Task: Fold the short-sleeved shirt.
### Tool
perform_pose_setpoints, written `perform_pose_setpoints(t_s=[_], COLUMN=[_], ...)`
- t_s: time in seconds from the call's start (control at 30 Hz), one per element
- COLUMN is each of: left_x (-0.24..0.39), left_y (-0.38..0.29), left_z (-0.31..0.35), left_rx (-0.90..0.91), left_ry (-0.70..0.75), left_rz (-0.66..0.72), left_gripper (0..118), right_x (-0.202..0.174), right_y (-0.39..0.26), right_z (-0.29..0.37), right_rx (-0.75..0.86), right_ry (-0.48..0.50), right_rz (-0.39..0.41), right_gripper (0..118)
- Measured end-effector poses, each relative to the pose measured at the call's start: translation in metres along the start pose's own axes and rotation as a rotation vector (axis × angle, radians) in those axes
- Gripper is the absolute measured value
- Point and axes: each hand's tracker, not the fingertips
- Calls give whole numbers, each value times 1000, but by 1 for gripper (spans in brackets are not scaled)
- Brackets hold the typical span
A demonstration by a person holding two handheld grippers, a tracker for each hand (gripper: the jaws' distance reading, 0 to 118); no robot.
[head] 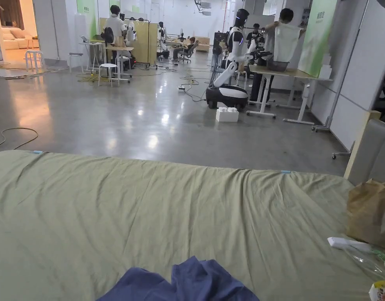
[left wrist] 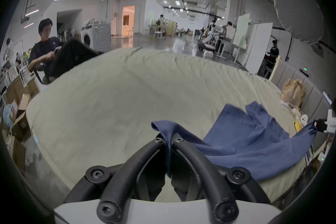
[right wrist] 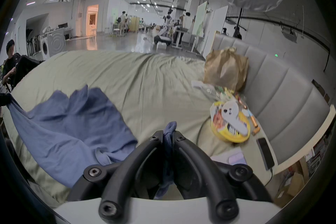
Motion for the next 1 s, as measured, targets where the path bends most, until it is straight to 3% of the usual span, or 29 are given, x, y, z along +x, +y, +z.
perform_pose_setpoints(t_s=[0.23, 0.3, 0.4, 0.5, 0.83, 0.9, 0.97, 1.0], left_x=[-13, -7, 6, 18, 86, 104, 121, 130], left_y=[-17, -17, -14, -7, 21, 24, 26, 26], left_z=[-6, -6, -4, 4, 34, 39, 43, 45], left_rx=[-100, -105, -77, -26, 239, 293, 341, 364], left_ry=[8, 29, 86, 109, 2, -13, -19, -18], left_rz=[30, -8, -113, -153, -128, -128, -136, -143], left_gripper=[5, 12, 33, 56, 56, 49, 27, 27], right_x=[0, -6, -16, -28, -96, -109, -117, -121], right_y=[-32, -32, -24, -9, 50, 59, 65, 68], right_z=[-5, 0, 9, 17, 44, 50, 53, 55], right_rx=[-92, -77, -19, 65, 385, 451, 478, 483], right_ry=[6, 8, 3, -3, 80, 78, 110, 110], right_rz=[-25, 3, 55, 67, -59, -65, -102, -108], right_gripper=[11, 24, 60, 72, 72, 61, 26, 26])
